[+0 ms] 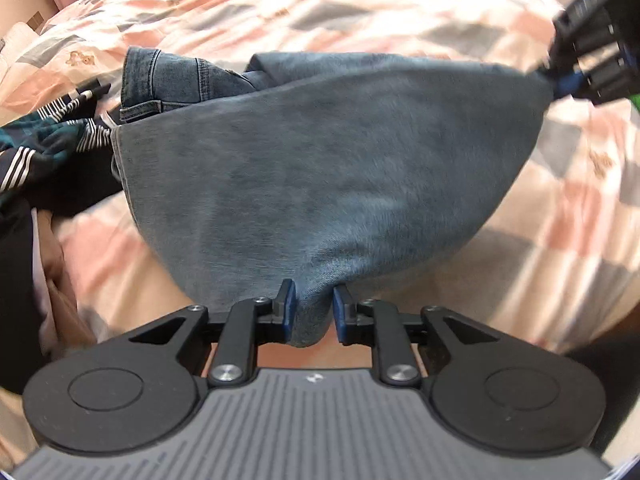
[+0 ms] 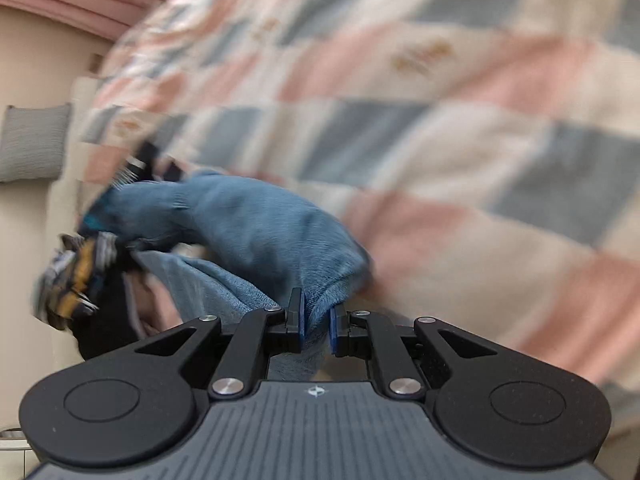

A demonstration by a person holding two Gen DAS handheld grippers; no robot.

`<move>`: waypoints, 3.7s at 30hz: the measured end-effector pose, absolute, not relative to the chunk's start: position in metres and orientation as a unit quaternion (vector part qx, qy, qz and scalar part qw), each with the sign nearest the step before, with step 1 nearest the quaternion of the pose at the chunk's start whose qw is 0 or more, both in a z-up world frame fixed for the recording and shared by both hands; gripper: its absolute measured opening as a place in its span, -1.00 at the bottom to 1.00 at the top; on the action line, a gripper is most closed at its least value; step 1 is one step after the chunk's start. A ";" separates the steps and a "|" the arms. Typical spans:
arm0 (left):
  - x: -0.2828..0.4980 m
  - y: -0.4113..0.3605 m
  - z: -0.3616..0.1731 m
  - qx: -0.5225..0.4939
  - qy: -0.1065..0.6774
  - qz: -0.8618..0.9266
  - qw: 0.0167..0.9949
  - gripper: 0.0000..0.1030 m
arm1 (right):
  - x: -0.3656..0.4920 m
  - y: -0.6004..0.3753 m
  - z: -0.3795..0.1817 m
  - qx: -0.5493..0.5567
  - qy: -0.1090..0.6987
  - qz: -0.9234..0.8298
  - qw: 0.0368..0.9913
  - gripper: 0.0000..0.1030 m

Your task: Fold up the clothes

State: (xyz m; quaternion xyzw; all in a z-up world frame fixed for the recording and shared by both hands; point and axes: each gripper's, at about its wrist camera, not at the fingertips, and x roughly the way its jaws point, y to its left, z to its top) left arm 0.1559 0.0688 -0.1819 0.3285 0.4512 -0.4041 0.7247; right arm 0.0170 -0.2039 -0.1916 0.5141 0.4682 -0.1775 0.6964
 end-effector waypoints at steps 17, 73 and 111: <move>0.087 0.063 -0.153 0.208 0.548 -0.206 0.784 -0.15 | -0.036 -0.206 -0.153 0.239 0.529 -0.089 0.809 0.17; 0.444 -0.054 -0.302 -0.090 0.754 -0.120 0.640 -0.98 | 0.233 -0.248 -0.222 0.219 0.591 -0.068 0.773 0.39; 0.337 0.029 -0.184 -0.037 0.674 -0.266 0.688 -0.97 | 0.228 -0.229 -0.257 0.532 0.483 0.026 0.695 -0.83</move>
